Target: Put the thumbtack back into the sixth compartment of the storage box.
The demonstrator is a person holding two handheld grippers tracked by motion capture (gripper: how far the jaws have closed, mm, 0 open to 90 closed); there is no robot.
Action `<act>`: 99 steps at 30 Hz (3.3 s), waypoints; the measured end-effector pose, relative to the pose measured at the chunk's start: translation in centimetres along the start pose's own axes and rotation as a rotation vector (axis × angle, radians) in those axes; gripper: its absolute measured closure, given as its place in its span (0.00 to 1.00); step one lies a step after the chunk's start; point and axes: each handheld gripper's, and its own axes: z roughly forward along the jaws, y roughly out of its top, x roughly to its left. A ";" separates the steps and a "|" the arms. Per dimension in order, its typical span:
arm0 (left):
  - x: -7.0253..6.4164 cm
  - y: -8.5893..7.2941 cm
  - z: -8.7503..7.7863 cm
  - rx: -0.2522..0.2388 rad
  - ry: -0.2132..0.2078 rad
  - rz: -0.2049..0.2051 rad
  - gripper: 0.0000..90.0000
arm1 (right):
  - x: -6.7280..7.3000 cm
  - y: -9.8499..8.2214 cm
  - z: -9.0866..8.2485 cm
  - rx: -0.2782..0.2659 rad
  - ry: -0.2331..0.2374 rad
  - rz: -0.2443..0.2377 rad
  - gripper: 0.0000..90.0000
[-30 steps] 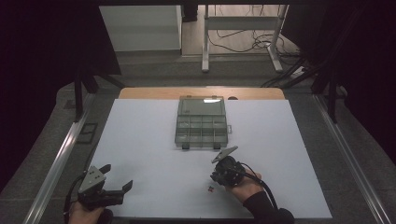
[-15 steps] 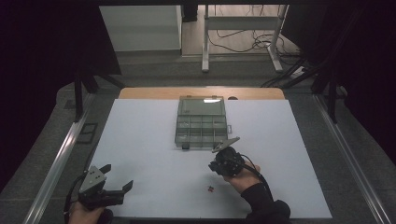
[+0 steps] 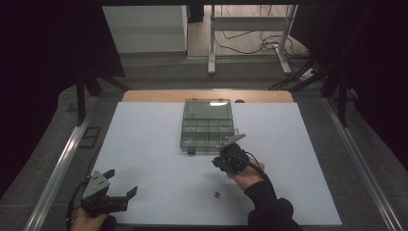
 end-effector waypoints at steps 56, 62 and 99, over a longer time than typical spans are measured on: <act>-0.1 0.1 0.2 0.011 -0.010 0.023 0.03 | -3.3 6.3 7.0 -0.065 -0.086 0.045 0.91; -0.1 0.1 0.2 0.010 -0.011 0.023 0.03 | -3.2 6.3 6.9 -0.073 -0.078 0.050 0.84; -0.2 0.1 0.2 0.013 -0.010 0.028 0.03 | -0.4 2.7 2.2 -0.063 -0.109 -0.024 0.21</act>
